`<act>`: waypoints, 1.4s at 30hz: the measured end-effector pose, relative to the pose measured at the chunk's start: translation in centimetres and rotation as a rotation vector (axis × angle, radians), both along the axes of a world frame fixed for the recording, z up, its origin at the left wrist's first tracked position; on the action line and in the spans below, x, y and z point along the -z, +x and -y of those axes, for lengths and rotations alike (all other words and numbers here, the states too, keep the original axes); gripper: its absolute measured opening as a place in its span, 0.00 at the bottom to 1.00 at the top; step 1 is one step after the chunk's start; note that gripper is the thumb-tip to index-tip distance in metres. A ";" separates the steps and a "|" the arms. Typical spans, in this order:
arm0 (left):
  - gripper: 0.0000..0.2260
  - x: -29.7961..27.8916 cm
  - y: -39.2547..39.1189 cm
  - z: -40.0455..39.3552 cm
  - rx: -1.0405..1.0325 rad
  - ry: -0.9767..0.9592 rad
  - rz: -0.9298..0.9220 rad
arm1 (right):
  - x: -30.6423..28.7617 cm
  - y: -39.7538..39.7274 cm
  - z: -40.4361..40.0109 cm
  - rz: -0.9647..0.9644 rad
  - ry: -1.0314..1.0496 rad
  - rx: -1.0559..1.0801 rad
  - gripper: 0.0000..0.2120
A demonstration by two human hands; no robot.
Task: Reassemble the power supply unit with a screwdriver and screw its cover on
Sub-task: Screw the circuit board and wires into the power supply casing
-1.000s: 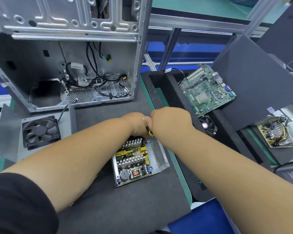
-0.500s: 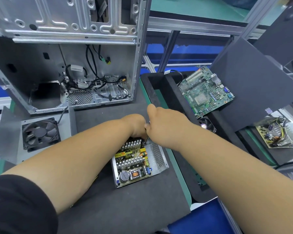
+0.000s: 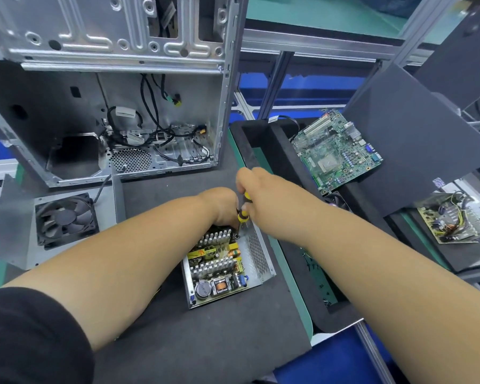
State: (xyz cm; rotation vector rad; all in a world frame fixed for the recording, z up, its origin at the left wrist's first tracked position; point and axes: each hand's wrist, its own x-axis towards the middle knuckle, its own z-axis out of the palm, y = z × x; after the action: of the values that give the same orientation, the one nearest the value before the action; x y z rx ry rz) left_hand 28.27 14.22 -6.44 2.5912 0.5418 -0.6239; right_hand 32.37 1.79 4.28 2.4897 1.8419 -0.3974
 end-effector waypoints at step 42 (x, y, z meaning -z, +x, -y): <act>0.15 1.2 0.5 -0.4 -0.005 -0.017 0.005 | -0.3 -1.6 0.3 0.219 -0.158 0.045 0.11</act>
State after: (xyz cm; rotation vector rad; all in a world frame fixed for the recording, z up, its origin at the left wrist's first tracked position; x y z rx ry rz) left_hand 28.76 14.61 -7.60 2.5738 0.5386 -0.6177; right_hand 30.79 1.53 4.61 2.3665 1.6101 -0.2490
